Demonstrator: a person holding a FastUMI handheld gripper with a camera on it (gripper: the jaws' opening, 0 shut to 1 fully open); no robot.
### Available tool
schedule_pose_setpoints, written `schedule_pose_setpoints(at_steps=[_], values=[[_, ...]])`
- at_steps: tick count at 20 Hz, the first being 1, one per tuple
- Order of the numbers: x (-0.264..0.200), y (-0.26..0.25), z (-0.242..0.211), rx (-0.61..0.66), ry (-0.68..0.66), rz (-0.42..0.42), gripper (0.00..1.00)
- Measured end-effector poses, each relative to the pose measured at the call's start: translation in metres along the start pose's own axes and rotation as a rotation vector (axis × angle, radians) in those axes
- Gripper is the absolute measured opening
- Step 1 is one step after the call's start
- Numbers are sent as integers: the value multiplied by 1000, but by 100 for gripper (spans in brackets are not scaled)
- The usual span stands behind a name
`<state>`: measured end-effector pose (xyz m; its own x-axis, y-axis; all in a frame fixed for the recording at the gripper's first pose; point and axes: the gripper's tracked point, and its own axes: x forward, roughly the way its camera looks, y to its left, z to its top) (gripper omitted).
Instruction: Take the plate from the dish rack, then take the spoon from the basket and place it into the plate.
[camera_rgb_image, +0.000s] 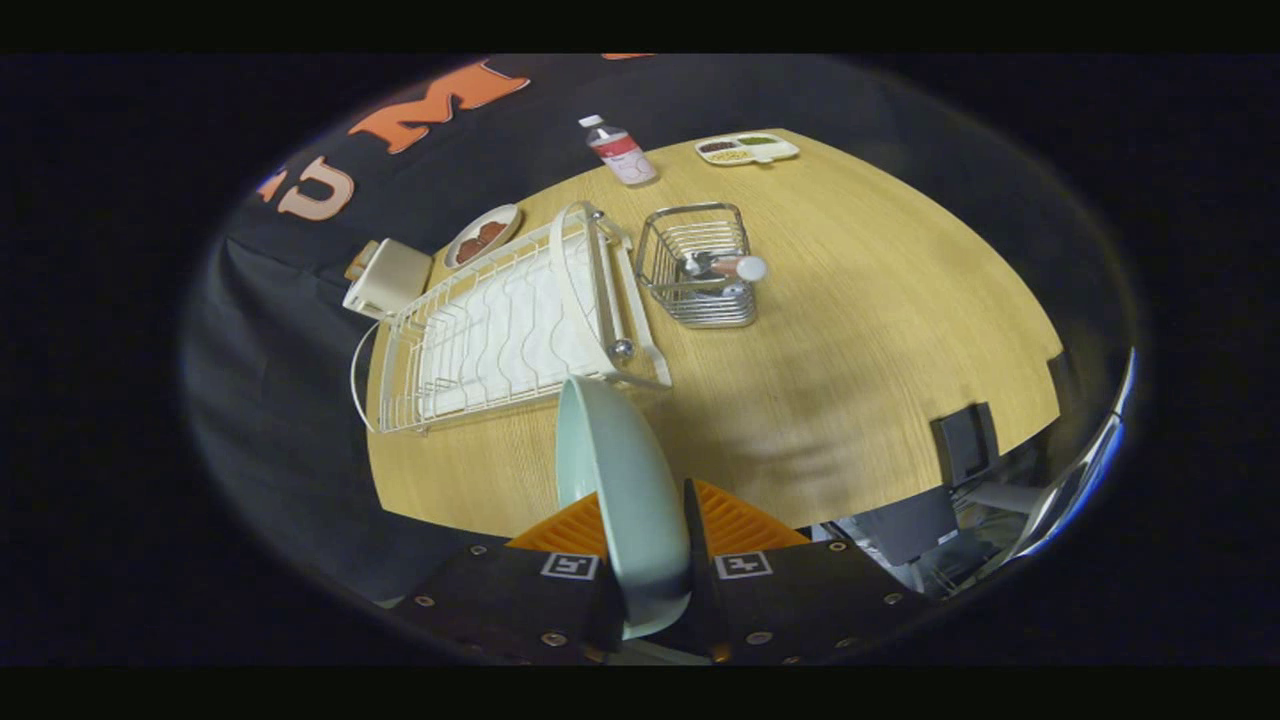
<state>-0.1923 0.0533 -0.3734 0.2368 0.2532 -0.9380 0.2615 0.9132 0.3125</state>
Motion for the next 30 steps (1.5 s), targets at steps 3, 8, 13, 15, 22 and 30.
schedule_pose_setpoints(at_steps=[3,8,13,15,22,30], values=[[17,9,-14,38,21,68,28],[44,13,-23,101,7,116,28],[63,30,-25,153,-18,194,28],[72,36,-28,194,-8,221,29],[86,18,-25,136,-46,128,47],[50,3,31,-20,-253,91,62]])
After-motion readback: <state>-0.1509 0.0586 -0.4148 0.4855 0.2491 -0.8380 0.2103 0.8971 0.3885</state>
